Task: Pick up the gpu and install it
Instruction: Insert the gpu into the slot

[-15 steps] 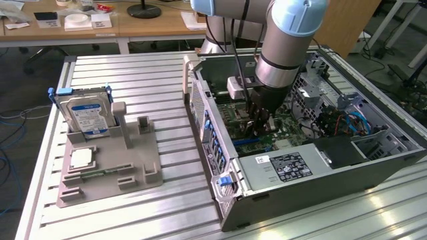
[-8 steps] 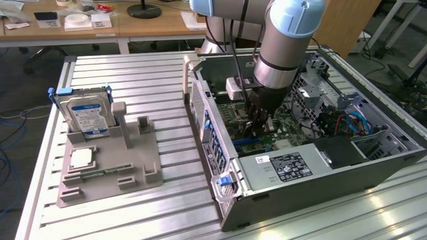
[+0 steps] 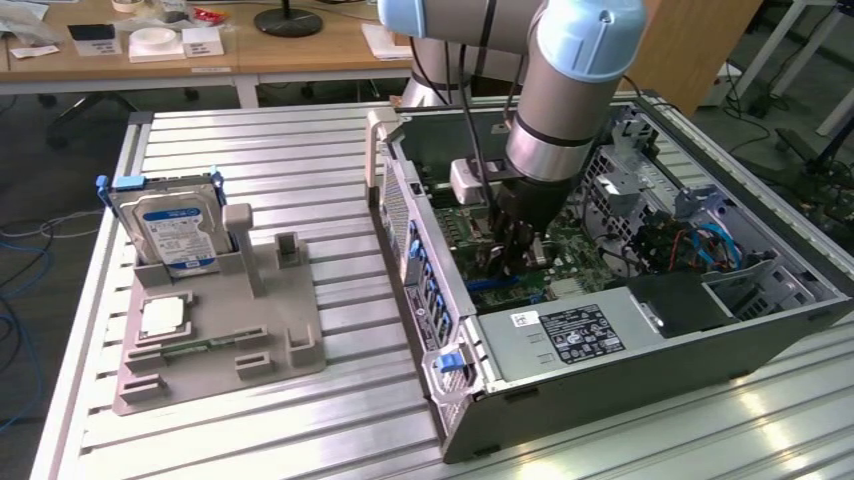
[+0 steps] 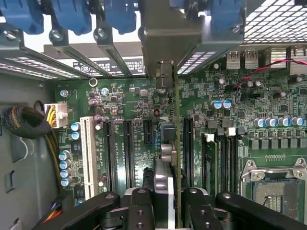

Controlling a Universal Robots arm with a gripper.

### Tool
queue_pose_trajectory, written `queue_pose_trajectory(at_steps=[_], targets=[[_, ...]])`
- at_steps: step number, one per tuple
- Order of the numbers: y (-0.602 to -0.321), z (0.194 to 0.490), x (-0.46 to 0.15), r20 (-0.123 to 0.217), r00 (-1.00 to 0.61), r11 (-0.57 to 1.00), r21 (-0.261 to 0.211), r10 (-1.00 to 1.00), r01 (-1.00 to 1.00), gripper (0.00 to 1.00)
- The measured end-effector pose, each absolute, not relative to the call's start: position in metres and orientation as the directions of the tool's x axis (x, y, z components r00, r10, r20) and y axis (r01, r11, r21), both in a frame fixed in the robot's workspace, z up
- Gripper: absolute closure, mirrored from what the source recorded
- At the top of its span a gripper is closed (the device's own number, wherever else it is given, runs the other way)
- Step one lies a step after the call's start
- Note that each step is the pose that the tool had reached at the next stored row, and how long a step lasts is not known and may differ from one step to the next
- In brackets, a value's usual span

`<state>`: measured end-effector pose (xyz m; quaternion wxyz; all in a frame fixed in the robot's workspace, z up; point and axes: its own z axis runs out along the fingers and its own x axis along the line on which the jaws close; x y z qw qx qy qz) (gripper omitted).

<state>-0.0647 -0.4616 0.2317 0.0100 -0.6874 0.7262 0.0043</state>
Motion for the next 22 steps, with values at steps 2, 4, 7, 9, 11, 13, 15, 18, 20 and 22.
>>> queue_pose_trajectory(at_steps=[2,4,7,9,11,13,15,18,20,22], targets=[[-0.4616,0.2309,-0.065,-0.02,-0.055,0.055,-0.007,-0.998,-0.998,0.72],[-0.4616,0.2304,-0.0658,-0.02,-0.055,0.055,-0.007,-0.998,-0.998,0.72],[-0.4616,0.23,-0.066,-0.02,-0.055,0.055,-0.006,-0.998,-0.998,0.72],[-0.4616,0.2299,-0.066,-0.02,-0.055,0.055,-0.007,-0.998,-0.998,0.72],[-0.4616,0.2299,-0.066,-0.02,-0.055,0.055,-0.007,-0.998,-0.998,0.72],[-0.4616,0.2298,-0.0668,-0.02,-0.055,0.055,-0.007,-0.998,-0.998,0.72],[-0.4615,0.2298,-0.0669,-0.02,-0.055,0.055,-0.007,-0.998,-0.998,0.72],[-0.4616,0.2296,-0.067,-0.02,-0.055,0.055,-0.006,-0.998,-0.998,0.72],[-0.4616,0.2291,-0.067,-0.021,-0.055,0.055,-0.007,-0.998,-0.998,0.72],[-0.4616,0.2287,-0.067,-0.023,-0.055,0.055,-0.006,-0.998,-0.998,0.72]])
